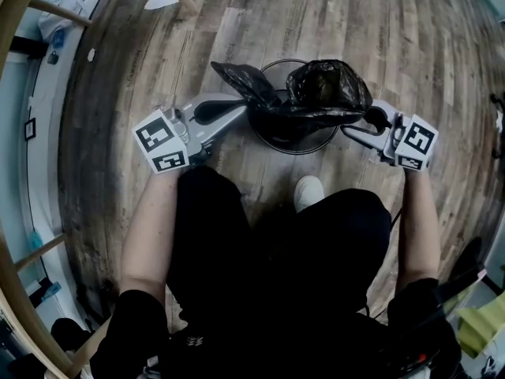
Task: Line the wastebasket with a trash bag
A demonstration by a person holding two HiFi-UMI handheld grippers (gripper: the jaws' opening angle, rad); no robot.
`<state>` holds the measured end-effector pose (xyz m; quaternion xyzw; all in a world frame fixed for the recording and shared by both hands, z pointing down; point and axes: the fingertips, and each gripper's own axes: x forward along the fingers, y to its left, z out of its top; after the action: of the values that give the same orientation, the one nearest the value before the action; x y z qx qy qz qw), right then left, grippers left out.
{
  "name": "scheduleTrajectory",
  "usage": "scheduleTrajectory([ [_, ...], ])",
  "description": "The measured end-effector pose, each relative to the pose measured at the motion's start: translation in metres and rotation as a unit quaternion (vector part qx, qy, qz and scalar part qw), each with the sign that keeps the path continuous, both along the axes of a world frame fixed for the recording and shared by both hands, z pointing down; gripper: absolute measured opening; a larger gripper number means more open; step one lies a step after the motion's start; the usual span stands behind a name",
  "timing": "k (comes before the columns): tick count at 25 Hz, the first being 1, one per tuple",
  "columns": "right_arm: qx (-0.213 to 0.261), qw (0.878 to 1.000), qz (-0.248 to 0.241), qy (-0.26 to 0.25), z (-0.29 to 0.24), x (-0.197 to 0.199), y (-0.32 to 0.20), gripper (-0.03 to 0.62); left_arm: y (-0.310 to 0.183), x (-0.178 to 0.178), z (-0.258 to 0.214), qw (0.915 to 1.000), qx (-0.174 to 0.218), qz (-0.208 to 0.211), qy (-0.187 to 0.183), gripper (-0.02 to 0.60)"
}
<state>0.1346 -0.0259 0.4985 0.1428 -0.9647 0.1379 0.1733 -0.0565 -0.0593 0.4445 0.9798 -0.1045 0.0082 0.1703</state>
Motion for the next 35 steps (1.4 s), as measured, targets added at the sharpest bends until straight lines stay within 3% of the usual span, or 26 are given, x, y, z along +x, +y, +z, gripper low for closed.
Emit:
scheduleTrajectory([
  [6,0.046,0.988,0.144,-0.035,-0.042,0.060,-0.052,0.184,0.019,0.015,-0.008,0.9988,0.015,0.047,-0.008,0.008],
  [10,0.100,0.981,0.163,-0.043,-0.088,0.059,-0.080,0.184,0.030,0.022,-0.008,0.9976,0.018,0.066,-0.014,0.008],
  [14,0.118,0.986,0.118,-0.027,-0.108,0.029,-0.097,0.184,0.040,0.025,-0.007,0.9965,0.018,0.079,-0.021,0.008],
  [19,0.098,0.993,0.016,0.061,-0.077,-0.013,-0.108,0.184,0.052,0.025,-0.007,0.9946,0.022,0.095,-0.036,0.009],
  [21,0.086,0.992,-0.005,0.091,-0.062,-0.021,-0.114,0.195,0.057,0.024,-0.006,0.9940,0.023,0.099,-0.041,0.008],
  [23,0.064,0.992,-0.022,0.108,-0.046,-0.027,-0.117,0.255,0.061,0.022,-0.002,0.9929,0.025,0.106,-0.048,0.008],
  [27,0.021,0.989,-0.055,0.139,-0.015,-0.035,-0.116,0.259,0.065,0.017,0.004,0.9925,0.023,0.108,-0.053,0.008],
  [28,0.017,0.987,-0.064,0.143,-0.010,-0.036,-0.112,0.235,0.065,0.015,0.004,0.9927,0.021,0.105,-0.055,0.008],
  [30,0.023,0.988,-0.066,0.140,-0.007,-0.038,-0.106,0.048,0.064,0.010,0.006,0.9933,0.019,0.099,-0.057,0.009],
  [31,0.030,0.989,-0.062,0.134,-0.008,-0.038,-0.104,0.007,0.063,0.006,0.009,0.9937,0.017,0.094,-0.059,0.009],
  [33,0.043,0.990,-0.059,0.122,-0.009,-0.039,-0.099,0.003,0.059,-0.001,0.015,0.9942,0.017,0.083,-0.067,0.011],
  [35,0.052,0.990,-0.059,0.116,-0.011,-0.041,-0.094,0.003,0.052,-0.012,0.020,0.9944,0.019,0.066,-0.081,0.057],
])
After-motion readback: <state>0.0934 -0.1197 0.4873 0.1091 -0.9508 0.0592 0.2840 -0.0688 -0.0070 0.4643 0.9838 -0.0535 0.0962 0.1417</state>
